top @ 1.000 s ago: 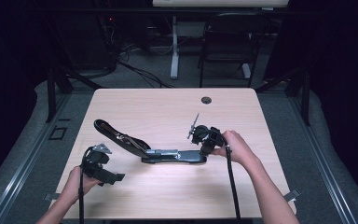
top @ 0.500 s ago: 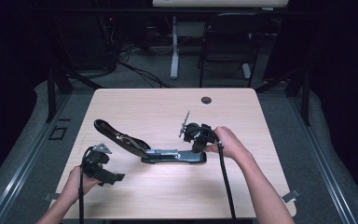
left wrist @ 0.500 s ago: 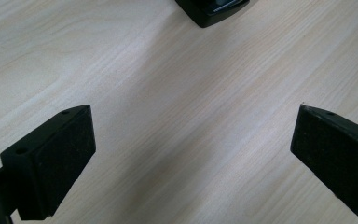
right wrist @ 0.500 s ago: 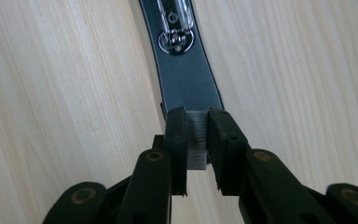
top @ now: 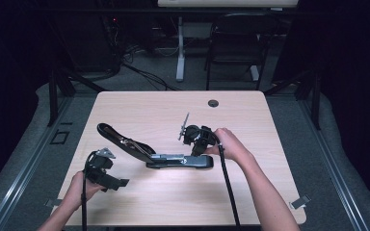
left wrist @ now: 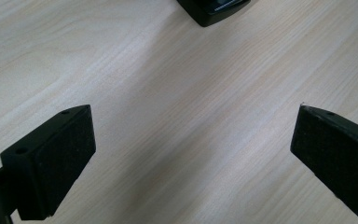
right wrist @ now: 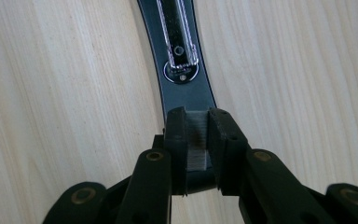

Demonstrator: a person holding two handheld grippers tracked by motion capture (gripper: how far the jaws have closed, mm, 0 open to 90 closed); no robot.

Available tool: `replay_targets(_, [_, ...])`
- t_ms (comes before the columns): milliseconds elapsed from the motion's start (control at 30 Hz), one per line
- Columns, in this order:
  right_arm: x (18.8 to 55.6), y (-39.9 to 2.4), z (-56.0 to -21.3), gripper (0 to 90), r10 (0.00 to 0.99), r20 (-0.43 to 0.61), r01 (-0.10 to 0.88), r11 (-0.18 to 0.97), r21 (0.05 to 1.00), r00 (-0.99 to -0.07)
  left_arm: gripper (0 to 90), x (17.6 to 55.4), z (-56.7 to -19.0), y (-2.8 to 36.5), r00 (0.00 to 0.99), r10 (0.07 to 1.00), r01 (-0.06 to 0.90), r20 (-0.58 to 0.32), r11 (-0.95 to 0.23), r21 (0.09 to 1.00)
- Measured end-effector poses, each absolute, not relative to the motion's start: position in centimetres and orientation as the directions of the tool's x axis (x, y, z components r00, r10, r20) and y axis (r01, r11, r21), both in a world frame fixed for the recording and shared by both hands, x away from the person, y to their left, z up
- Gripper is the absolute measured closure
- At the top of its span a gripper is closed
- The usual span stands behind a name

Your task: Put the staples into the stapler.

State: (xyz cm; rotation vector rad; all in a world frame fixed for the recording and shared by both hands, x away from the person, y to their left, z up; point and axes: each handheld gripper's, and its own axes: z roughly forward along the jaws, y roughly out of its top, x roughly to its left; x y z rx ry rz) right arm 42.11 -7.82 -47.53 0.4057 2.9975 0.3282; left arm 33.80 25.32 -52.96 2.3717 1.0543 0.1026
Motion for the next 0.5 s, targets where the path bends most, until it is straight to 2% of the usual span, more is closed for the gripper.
replay_targets(500, [42.6,-5.7,-47.7,78.4,0.236,-0.066,0.212,0.944,0.251,-0.970,0.1,33.8,-53.0,25.3,0.692,0.708,0.667,-0.140,-0.554,0.499])
